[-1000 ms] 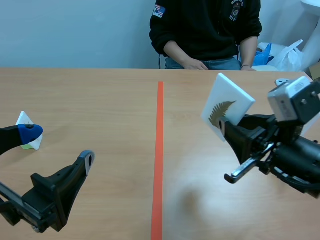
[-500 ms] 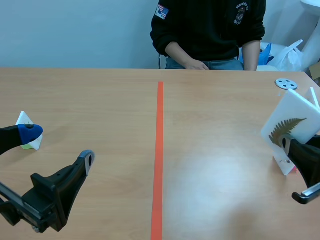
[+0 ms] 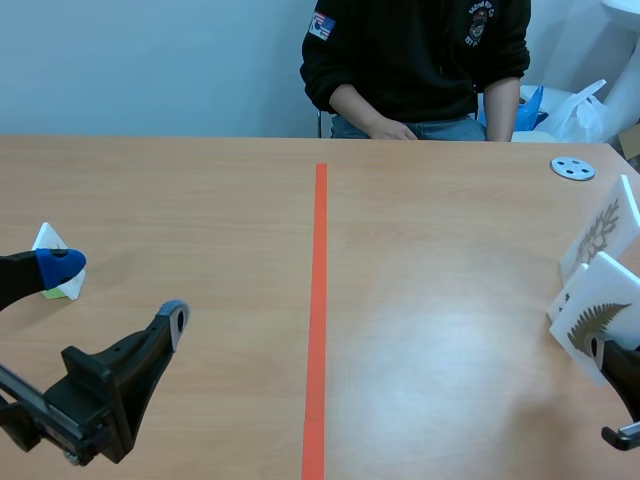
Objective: Sort the leaf by its shape. The table is split by an orange tape line. A compound leaf with several leaflets goes to the left side, a simple leaf with one blade goes to the right side. Return to the home posture when a red brick is placed on the table.
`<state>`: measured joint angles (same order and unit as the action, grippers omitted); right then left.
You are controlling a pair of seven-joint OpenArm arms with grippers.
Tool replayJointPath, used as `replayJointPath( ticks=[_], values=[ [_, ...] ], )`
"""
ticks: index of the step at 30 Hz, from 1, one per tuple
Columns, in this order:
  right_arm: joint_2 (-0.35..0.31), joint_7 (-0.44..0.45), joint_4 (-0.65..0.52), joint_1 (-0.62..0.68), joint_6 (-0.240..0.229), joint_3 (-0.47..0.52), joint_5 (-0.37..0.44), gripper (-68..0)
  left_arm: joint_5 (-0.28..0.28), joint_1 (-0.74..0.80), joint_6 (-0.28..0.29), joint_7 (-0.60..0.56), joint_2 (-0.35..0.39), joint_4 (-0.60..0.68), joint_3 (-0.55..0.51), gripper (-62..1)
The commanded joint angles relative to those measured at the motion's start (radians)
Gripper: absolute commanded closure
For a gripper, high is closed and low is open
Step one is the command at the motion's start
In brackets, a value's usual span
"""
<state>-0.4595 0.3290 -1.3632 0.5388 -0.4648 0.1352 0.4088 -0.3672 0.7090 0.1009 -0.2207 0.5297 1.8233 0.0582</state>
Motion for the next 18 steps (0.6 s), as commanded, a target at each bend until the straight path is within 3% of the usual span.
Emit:
replayJointPath(
  ticks=[1, 10, 18],
  values=[
    [-0.003, 0.017, 0.006, -0.038, 0.000, -0.001, 0.010, -3.2, -0.006, -0.003, 0.000, -0.022, 0.003, 0.008, -0.002, -62.3],
    [0.019, 0.035, 0.163, -0.142, 0.007, -0.011, -0.020, -3.2, -0.006, -0.003, -0.001, -0.022, 0.003, 0.008, -0.002, -62.3],
    [0.023, 0.101, 0.264, -0.193, 0.113, -0.088, -0.073, -3.3, -0.006, -0.003, -0.001, -0.022, 0.003, 0.008, -0.002, -62.3]
  ],
)
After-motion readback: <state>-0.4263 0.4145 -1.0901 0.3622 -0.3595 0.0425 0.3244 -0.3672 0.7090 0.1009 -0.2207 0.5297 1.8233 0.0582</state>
